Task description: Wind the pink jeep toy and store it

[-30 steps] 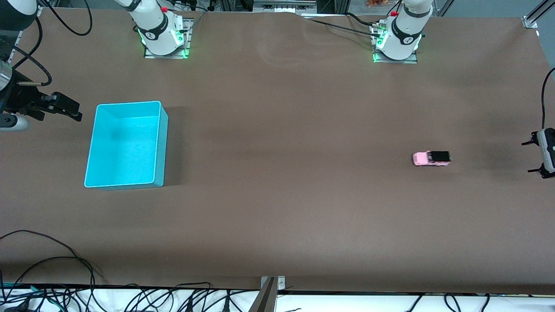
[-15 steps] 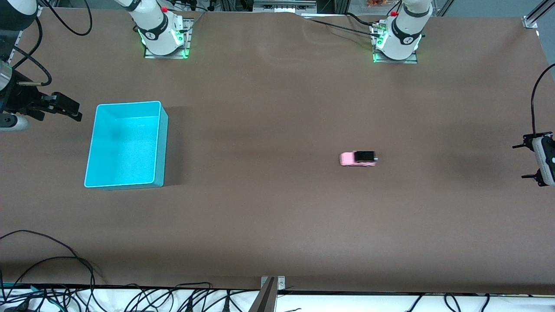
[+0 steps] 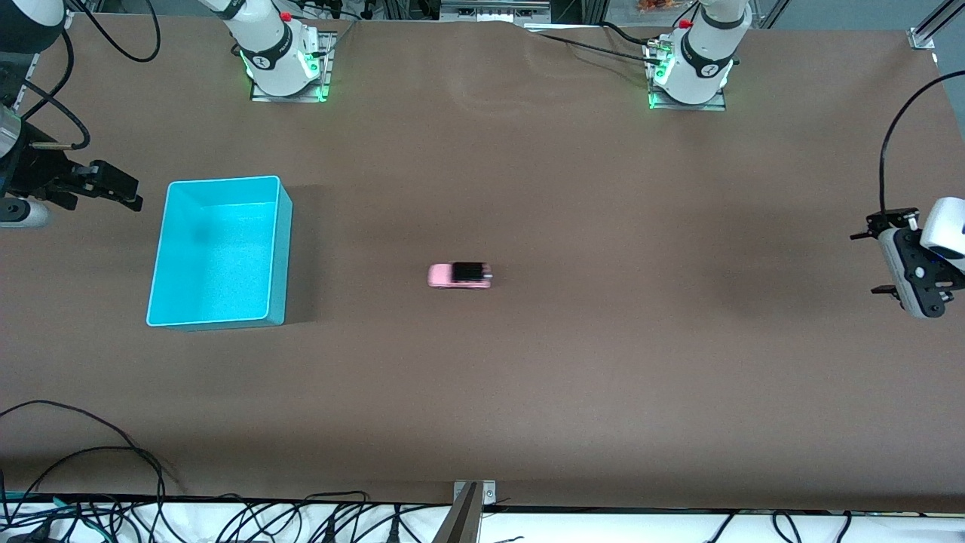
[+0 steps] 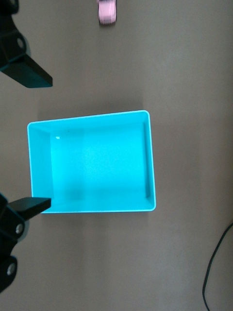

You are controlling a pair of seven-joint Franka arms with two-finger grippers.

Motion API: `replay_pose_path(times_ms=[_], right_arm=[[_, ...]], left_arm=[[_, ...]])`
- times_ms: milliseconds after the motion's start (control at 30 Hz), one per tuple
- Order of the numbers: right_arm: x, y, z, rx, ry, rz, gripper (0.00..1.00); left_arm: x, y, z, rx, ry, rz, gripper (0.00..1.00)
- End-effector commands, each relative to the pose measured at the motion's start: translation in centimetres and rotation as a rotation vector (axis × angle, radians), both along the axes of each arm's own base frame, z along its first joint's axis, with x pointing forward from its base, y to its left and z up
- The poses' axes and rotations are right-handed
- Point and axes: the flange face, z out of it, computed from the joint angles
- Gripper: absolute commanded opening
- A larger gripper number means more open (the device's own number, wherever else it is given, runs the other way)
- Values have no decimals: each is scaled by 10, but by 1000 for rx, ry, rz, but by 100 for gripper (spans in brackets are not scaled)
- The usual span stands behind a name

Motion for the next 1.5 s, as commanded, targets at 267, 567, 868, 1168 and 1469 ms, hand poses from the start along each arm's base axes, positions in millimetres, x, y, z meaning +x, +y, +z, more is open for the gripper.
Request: replay_pose_path(times_ms=[267, 567, 868, 1168, 1469], right_arm=[[-3, -2, 4, 9, 3, 5, 100], [-3, -2, 4, 9, 3, 5, 100], [-3, -6, 3, 8, 6, -1, 100], [-14, -8, -8, 13, 113, -12, 100], [-5, 9, -23, 58, 126, 305, 100]], left_arm=[[-12, -42, 21, 51, 59, 94, 100], [-17, -53, 30, 68, 54, 110, 100], [-27, -81, 45, 99, 51, 138, 100], [-44, -112, 70, 194, -1, 390, 100], [-61, -112, 72, 149, -203, 646, 100]])
